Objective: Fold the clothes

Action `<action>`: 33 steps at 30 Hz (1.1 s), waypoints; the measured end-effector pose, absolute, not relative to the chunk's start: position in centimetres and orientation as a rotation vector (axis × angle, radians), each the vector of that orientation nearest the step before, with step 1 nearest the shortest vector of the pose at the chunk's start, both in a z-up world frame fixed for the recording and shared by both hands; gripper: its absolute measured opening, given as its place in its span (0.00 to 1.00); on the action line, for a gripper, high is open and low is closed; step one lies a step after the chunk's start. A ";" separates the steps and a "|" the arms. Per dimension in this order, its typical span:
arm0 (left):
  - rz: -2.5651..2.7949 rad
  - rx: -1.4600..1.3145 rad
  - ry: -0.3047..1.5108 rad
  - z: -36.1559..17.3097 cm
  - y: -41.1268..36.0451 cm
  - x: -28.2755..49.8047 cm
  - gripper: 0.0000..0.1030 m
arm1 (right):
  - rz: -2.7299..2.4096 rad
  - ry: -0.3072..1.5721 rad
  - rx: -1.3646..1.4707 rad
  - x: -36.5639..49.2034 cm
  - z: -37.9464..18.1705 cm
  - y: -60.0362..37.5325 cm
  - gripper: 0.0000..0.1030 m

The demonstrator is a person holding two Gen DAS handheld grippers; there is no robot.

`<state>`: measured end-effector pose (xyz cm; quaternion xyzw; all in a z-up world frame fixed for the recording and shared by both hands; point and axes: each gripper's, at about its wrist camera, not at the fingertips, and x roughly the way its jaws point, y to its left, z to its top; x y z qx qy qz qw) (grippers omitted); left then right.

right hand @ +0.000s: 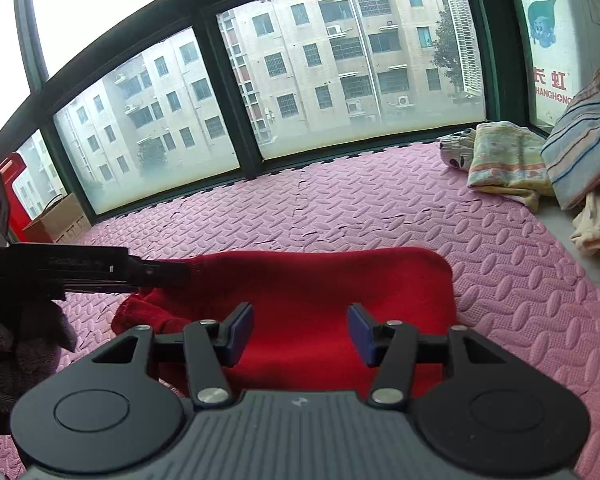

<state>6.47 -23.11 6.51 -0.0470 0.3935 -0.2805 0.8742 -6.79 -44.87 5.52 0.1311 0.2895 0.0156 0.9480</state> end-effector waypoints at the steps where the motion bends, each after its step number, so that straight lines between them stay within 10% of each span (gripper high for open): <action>1: -0.582 -0.088 0.827 6.3 -23.3 6.6 0.78 | 0.039 0.586 0.251 -6.8 5.3 -44.0 0.52; 33: -0.528 -0.067 0.900 3.6 -23.7 10.1 0.99 | 0.077 0.573 0.161 -4.6 2.0 -37.0 0.52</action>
